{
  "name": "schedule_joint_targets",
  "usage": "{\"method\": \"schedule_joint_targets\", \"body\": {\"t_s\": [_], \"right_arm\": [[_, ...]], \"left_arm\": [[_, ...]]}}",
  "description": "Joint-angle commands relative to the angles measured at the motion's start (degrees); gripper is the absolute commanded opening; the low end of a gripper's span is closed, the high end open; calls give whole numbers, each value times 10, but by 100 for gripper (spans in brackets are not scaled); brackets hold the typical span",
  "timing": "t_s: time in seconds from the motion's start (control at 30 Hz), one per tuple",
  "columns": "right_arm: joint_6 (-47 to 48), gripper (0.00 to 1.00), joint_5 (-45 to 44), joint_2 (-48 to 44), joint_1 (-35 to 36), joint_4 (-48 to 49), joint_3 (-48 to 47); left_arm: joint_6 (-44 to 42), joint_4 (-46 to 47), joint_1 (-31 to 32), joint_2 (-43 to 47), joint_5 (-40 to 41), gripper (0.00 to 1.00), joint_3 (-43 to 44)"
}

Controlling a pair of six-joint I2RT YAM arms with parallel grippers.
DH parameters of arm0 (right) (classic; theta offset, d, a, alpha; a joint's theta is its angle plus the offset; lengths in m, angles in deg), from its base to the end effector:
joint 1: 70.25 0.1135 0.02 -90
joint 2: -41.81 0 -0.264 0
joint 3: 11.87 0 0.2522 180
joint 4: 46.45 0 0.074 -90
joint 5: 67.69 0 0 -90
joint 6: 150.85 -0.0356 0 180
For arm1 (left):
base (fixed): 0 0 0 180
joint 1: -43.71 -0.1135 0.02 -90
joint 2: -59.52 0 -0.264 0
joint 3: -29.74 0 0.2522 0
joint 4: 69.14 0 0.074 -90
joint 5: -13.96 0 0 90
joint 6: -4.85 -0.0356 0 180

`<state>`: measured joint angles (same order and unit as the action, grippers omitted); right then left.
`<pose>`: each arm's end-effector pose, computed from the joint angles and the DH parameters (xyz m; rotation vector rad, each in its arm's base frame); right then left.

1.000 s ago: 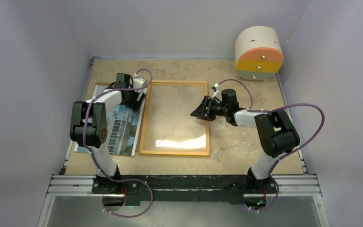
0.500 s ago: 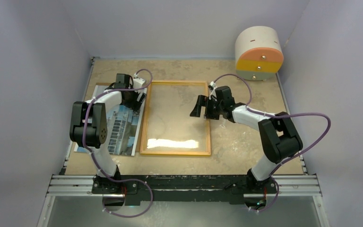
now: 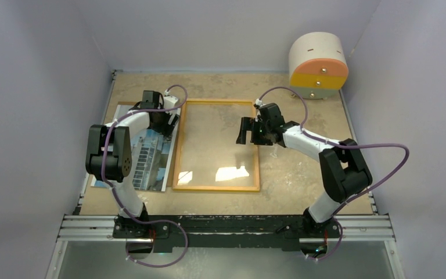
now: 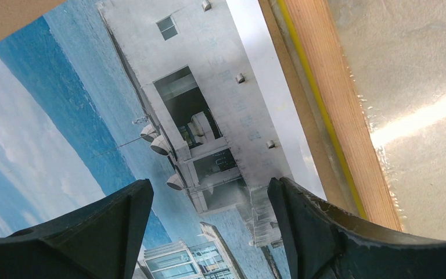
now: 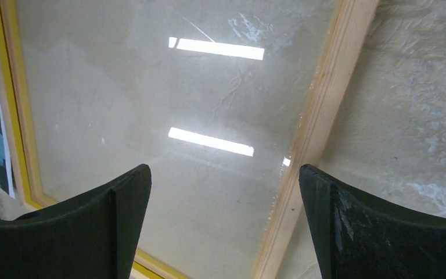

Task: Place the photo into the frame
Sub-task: Place the photo frame item in the photo frame, then move the photo frame to the center of the board.

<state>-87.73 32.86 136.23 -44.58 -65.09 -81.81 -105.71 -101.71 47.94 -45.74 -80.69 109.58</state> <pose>0.3121 0.1572 0.1977 -0.0708 2.4047 0.6604 0.3741 -0.0306 0.1671 0.5826 2.5110 0.0014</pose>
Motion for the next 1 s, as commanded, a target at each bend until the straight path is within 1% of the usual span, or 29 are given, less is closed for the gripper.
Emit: {"method": "schedule_joint_targets", "body": {"t_s": [0.0, 0.13, 0.3, 0.47, 0.7, 0.8, 0.97], "right_arm": [[20, 99, -53, -28, 8, -51, -29], [25, 99, -64, -42, 9, -62, -40], [9, 94, -11, -42, 10, -31, -34], [-16, 91, 20, -17, 11, 5, -17], [-24, 89, 33, 29, 10, 8, -27], [-33, 88, 35, 34, 8, 14, -22], [-38, 89, 28, -1, 1, 4, -19]], "left_arm": [[-8, -30, 6, -6, 11, 80, -17], [-10, -30, 5, -2, 12, 80, -19], [-5, -29, 7, 0, 1, 80, -18], [-3, -30, 15, -8, 4, 80, -9], [-3, -24, 23, -15, 10, 80, -8], [1, -19, 35, -16, 14, 80, -9], [3, -12, 71, -20, 34, 80, -4]]}}
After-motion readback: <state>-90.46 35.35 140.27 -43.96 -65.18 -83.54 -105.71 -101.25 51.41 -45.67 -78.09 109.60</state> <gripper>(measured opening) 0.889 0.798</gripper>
